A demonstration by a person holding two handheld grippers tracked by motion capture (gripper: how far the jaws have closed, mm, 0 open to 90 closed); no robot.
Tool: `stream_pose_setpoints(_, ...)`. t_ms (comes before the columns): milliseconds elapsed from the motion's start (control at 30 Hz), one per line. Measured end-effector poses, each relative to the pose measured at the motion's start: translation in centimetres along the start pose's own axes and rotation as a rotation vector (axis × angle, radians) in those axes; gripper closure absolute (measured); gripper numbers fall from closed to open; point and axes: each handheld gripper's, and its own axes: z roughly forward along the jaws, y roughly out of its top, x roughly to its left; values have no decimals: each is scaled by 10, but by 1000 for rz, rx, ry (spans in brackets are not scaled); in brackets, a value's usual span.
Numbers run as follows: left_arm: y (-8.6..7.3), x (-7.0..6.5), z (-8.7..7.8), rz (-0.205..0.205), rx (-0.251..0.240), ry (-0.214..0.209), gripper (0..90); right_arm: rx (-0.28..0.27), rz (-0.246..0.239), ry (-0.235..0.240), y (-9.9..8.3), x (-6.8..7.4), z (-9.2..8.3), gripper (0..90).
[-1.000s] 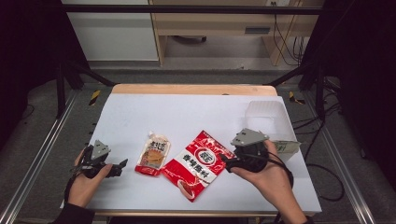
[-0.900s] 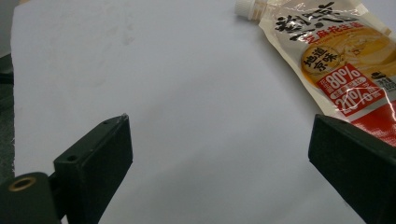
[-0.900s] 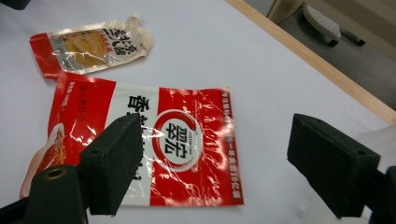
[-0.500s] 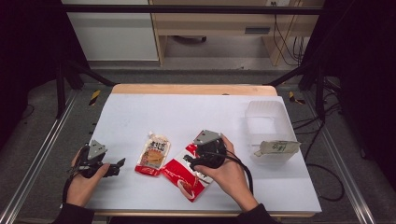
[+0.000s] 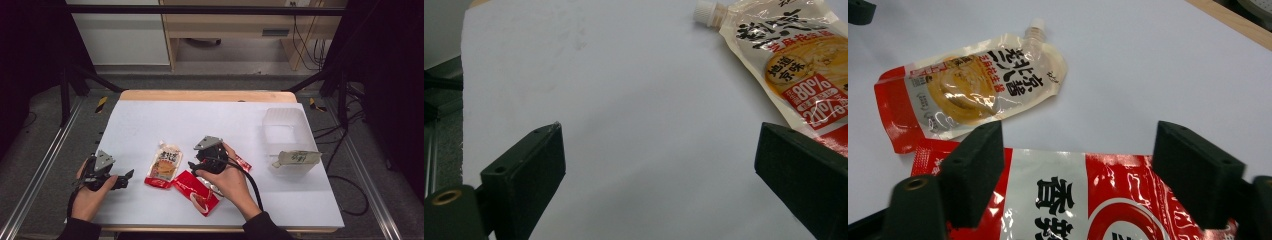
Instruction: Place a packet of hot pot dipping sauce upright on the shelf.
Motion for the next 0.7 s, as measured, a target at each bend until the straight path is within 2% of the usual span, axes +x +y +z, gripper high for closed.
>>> stream_pose_setpoints(133, 1, -1, -2, 9, -2, 6, 59, 16, 3, 12, 6, 0, 6, 338)
stream_pose_setpoints(233, 2, -1, -3, 7, -9, 9, 59, 8, 32, 27, 14, -1, 11, 389)
stream_pose_setpoints(300, 3, 0, -4, 7, -9, 10, 59, 16, 19, 17, 19, -4, 16, 439)
stream_pose_setpoints(333, 3, 0, -4, 5, -11, 11, 59, 23, 25, 13, 20, -6, 20, 467)
stream_pose_setpoints(467, 4, 0, -3, 15, -6, 6, 60, 21, 84, 47, 25, -9, 34, 540)
stream_pose_setpoints(700, 6, -4, -3, 34, -6, -6, 62, 47, 64, 47, 32, -2, 58, 581)
